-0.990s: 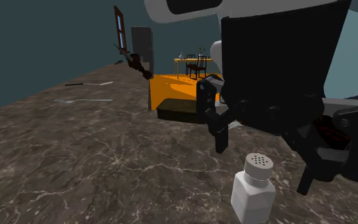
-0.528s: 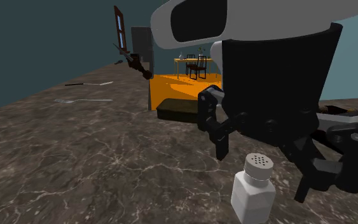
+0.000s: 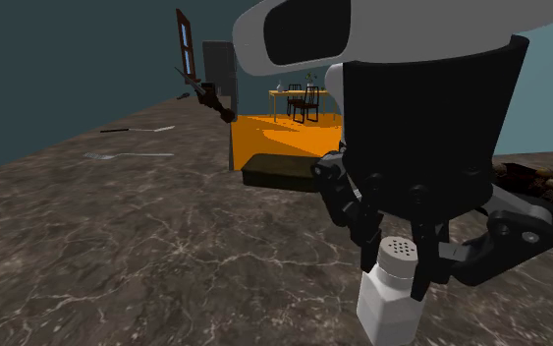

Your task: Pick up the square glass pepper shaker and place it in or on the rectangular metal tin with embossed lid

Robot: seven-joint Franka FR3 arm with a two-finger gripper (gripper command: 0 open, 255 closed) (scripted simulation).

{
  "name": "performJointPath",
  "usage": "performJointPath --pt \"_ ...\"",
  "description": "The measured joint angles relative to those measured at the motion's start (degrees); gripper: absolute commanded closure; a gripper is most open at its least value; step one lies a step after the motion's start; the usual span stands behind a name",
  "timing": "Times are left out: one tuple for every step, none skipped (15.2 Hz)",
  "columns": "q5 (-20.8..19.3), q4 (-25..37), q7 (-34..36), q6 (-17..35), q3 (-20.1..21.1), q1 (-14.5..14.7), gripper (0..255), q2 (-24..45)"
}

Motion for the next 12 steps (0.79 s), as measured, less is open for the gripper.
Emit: performJointPath --pt "0.0 0.0 0.0 0.0 0.0 0.0 255 0.0" --pt "0.0 0.0 0.0 0.0 0.0 0.0 255 0.0" --pt "0.0 -0.01 0.0 0.0 0.0 0.0 255 0.0" --pt "0.0 0.0 0.0 0.0 0.0 0.0 255 0.0" --pt "0.05 0.11 0.01 -0.25 0.03 0.0 255 -0.13" --pt "0.09 0.54 0.0 -0.77 0.07 0.03 255 -0.24" --pt "0.12 1.14 -0.04 -1.38 0.08 0.08 255 -0.27" --pt "0.2 1.44 0.03 -1.88 0.15 0.12 255 -0.48" --pt "0.31 1.89 -0.03 -2.6 0.21 0.08 255 -0.78" --pt "0.33 2.51 -0.04 -3.24 0.23 0.14 255 -0.83" --pt "0.35 3.35 -0.06 -4.04 0.25 0.24 255 -0.81" --pt "0.37 4.3 -0.1 -4.93 0.26 0.34 255 -0.78"
